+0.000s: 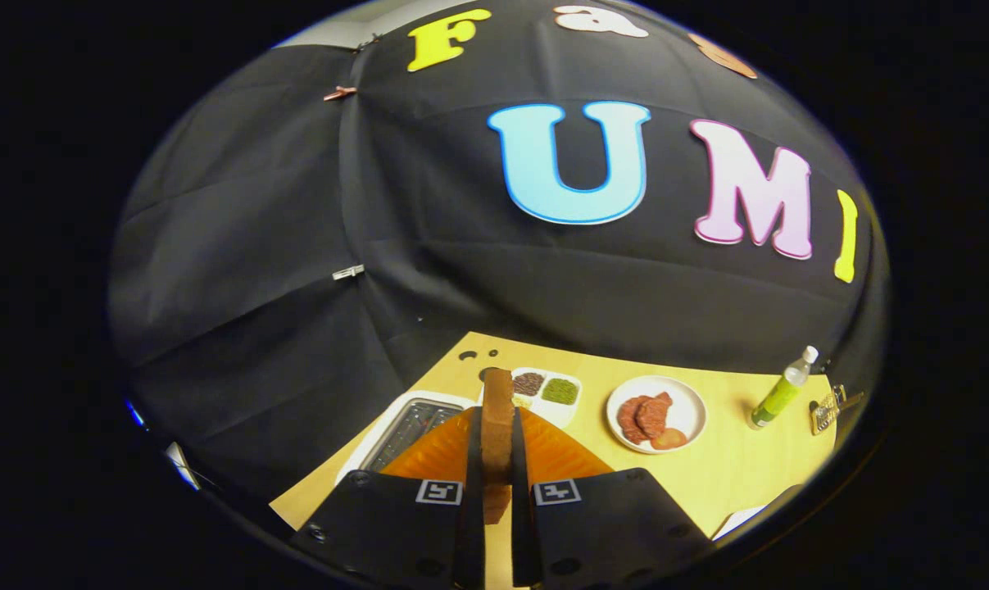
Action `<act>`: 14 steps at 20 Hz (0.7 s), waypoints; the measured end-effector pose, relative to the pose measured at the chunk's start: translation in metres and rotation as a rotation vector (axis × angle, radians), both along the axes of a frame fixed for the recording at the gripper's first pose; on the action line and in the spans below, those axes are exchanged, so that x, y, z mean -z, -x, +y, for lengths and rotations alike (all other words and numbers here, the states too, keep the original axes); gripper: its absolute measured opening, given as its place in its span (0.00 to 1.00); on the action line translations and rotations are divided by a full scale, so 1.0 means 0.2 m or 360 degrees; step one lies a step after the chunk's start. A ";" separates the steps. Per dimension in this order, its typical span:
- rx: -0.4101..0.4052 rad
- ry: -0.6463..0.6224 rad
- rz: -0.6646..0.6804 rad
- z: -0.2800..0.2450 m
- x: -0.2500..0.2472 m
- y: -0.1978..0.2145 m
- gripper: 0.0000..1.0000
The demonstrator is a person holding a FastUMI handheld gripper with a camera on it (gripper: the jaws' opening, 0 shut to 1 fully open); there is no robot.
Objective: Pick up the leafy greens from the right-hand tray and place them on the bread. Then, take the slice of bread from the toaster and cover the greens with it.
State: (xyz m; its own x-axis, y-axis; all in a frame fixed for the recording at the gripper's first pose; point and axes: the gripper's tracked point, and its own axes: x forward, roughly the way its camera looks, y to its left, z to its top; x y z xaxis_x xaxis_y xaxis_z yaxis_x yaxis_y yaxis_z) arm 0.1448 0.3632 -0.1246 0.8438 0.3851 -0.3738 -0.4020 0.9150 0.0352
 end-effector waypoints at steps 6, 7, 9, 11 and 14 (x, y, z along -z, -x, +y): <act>0.0164 -0.0002 0.0157 -0.41 0.28 0.08 0.17; 0.0183 0.0001 0.0179 -0.46 0.33 0.09 0.17; 0.0210 -0.0006 0.0224 -0.55 0.42 0.11 0.17; 0.0221 -0.0038 0.0269 -0.59 0.48 0.14 0.17; 0.0223 -0.0099 0.0350 -0.62 0.58 0.17 0.17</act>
State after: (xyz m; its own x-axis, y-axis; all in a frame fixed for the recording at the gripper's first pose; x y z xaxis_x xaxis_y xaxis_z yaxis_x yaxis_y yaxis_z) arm 0.1112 0.2392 -0.2414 0.7915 0.2982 -0.5335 -0.2479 0.9545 0.1656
